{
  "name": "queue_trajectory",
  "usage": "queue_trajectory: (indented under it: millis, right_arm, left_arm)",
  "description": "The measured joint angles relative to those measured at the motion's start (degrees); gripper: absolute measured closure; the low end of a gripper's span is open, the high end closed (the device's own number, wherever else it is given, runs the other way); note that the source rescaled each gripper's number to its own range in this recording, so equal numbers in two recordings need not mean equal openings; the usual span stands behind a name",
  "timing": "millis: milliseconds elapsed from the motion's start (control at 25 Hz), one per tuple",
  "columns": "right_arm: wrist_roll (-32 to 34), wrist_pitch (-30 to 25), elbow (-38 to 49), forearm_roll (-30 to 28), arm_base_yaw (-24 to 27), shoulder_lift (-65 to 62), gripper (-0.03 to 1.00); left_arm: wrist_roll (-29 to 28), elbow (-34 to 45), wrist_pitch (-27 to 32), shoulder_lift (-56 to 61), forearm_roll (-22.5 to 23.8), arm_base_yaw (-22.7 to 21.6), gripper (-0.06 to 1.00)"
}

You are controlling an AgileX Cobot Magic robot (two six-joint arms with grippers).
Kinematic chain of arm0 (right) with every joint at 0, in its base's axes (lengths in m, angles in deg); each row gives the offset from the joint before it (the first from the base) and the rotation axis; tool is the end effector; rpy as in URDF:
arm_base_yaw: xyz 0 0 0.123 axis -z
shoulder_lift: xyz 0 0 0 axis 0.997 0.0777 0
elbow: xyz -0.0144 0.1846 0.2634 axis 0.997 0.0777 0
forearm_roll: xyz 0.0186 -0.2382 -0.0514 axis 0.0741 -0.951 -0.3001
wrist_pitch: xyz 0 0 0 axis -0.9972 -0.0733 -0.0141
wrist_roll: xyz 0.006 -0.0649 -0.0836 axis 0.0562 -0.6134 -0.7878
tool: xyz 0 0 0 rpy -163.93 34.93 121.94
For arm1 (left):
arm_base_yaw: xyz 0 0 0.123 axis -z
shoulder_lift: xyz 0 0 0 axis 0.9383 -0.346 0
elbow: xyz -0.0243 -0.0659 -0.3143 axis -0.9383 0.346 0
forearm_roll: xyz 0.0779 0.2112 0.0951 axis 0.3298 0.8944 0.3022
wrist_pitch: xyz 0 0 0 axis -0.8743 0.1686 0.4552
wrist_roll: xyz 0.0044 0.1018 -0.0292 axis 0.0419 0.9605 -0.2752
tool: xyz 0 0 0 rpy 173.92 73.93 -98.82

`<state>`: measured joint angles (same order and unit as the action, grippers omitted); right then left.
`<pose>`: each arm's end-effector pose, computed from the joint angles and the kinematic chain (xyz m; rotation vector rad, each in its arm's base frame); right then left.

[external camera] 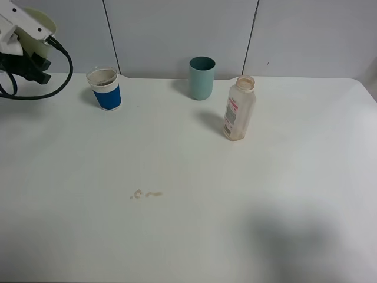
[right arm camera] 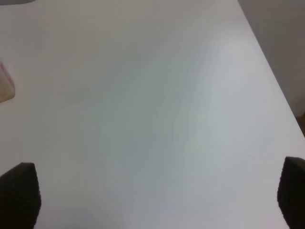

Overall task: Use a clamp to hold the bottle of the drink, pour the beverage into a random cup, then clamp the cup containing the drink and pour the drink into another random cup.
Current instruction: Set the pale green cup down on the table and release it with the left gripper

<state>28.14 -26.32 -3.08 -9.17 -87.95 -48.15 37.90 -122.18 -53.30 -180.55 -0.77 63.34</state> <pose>-0.0357 -0.0149 0.2673 0.0568 2.0352 -0.0904 0.3651 0.0279 0.2470 0.6398 1.9559 0.3605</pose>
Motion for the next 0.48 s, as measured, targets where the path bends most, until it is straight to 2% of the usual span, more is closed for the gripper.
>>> queue_trajectory:
  millis: [160, 200, 280, 480]
  right_arm:
    - [0.0, 0.0, 0.0, 0.0, 0.0, 0.0, -0.03]
    - [0.0, 0.0, 0.0, 0.0, 0.0, 0.0, -0.03]
    - [0.0, 0.0, 0.0, 0.0, 0.0, 0.0, -0.03]
    - [0.0, 0.0, 0.0, 0.0, 0.0, 0.0, -0.03]
  left_arm:
    - [0.0, 6.06, -9.57, 0.0, -3.67, -1.75, 0.94]
    - [0.0, 6.06, -9.57, 0.0, -3.67, -1.75, 0.94]
    - [0.0, 10.26, -16.07, 0.04, -5.8, -3.44, 0.94]
    - [0.0, 16.33, -24.2, 0.04, -8.12, -6.13, 0.94]
